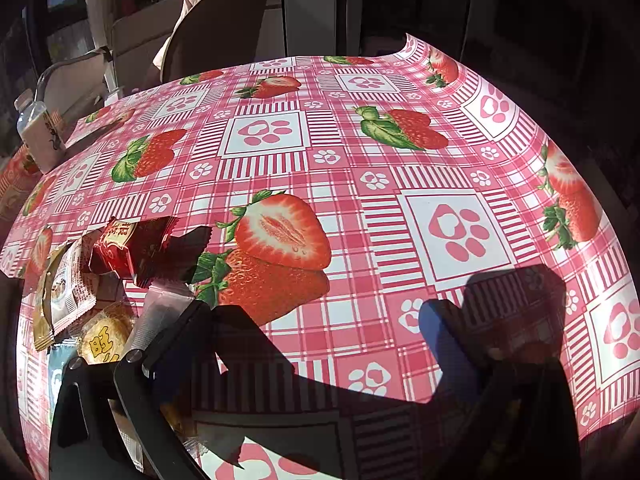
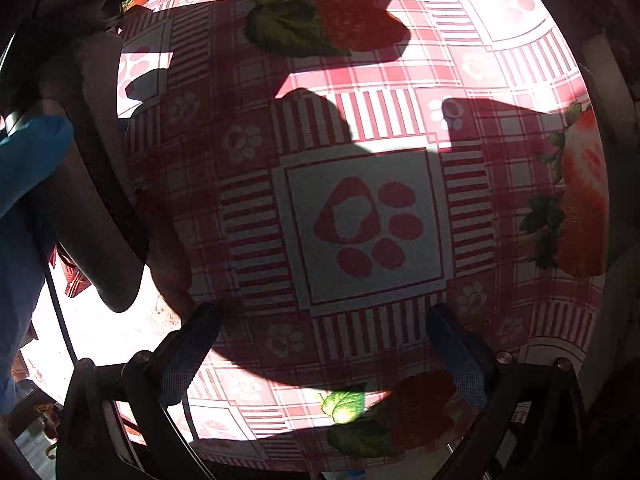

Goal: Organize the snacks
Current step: 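Move both tools toward the pile of wrapped snacks, then grasp the red snack bar with the left tool while the right tool reaches the snacks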

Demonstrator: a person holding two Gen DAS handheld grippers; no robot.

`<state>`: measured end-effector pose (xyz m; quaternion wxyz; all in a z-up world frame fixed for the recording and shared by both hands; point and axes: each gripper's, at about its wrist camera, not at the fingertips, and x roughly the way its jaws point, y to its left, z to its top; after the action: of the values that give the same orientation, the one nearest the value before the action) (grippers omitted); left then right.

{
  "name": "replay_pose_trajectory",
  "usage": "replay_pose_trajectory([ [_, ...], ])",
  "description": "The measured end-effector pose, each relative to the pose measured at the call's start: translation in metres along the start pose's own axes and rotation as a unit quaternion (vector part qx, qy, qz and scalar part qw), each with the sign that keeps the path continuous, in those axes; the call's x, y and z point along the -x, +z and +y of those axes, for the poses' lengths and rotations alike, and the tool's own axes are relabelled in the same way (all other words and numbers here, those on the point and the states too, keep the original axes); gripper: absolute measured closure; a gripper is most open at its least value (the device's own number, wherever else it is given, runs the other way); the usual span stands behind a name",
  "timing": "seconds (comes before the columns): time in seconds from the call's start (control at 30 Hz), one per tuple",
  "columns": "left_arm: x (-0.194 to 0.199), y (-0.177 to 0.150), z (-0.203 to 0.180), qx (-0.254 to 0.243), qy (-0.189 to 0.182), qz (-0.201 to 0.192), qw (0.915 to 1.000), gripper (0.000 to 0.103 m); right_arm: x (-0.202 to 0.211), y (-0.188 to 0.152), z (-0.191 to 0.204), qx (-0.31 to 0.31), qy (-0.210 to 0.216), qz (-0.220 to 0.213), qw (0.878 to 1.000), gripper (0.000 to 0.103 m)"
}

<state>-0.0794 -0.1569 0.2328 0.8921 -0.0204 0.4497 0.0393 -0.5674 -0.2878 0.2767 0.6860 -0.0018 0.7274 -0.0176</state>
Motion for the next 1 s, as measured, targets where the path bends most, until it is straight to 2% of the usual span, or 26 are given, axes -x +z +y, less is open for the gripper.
replay_pose_trajectory([
  [0.03,0.001,-0.001,-0.002,0.000,0.000,0.000,1.0000,0.000,-0.006,0.000,-0.003,-0.002,-0.016,0.013,1.000,0.000],
  [0.13,-0.004,-0.007,-0.006,0.002,0.001,0.007,1.0000,0.000,-0.008,0.003,-0.004,-0.003,-0.020,0.020,1.000,0.000],
  [0.2,0.023,-0.008,-0.009,-0.009,-0.006,0.058,0.9983,0.000,-0.009,0.004,-0.004,-0.002,-0.020,0.019,1.000,0.000],
  [0.27,0.037,-0.004,-0.029,-0.014,-0.011,0.118,0.9929,0.000,-0.012,0.003,-0.005,-0.005,-0.032,0.026,0.999,0.000],
  [0.4,0.077,0.019,-0.046,-0.025,-0.012,0.197,0.9800,0.000,-0.016,-0.001,-0.009,-0.009,-0.057,0.045,0.997,0.000],
  [0.47,0.097,0.026,-0.050,-0.041,-0.022,0.233,0.9713,0.000,-0.014,0.000,-0.008,-0.009,-0.054,0.051,0.997,0.000],
  [0.5,0.109,0.031,-0.052,-0.047,-0.021,0.243,0.9687,0.000,-0.012,0.001,-0.007,-0.005,-0.034,0.049,0.998,0.000],
  [0.57,0.146,0.039,-0.058,-0.058,-0.016,0.236,0.9699,0.000,-0.011,0.004,-0.007,-0.004,-0.027,0.055,0.998,0.000],
  [0.63,0.197,0.046,-0.053,-0.067,-0.025,0.228,0.9710,0.000,-0.008,0.011,-0.004,-0.002,-0.017,0.055,0.998,0.000],
  [0.67,0.205,0.061,-0.041,-0.071,-0.029,0.226,0.9710,0.000,-0.008,0.011,-0.003,-0.002,-0.017,0.055,0.998,0.000],
  [0.83,0.327,0.036,-0.007,-0.065,-0.024,0.239,0.9685,0.000,-0.006,0.013,-0.002,0.003,-0.017,0.061,0.998,0.000],
  [0.93,0.379,0.016,0.013,-0.045,-0.006,0.254,0.9662,0.000,-0.004,0.017,0.004,0.013,-0.020,0.085,0.996,0.000],
  [1.0,0.405,-0.002,0.042,-0.026,0.008,0.269,0.9626,0.000,0.002,0.016,0.006,0.008,-0.002,0.085,0.996,0.000],
])
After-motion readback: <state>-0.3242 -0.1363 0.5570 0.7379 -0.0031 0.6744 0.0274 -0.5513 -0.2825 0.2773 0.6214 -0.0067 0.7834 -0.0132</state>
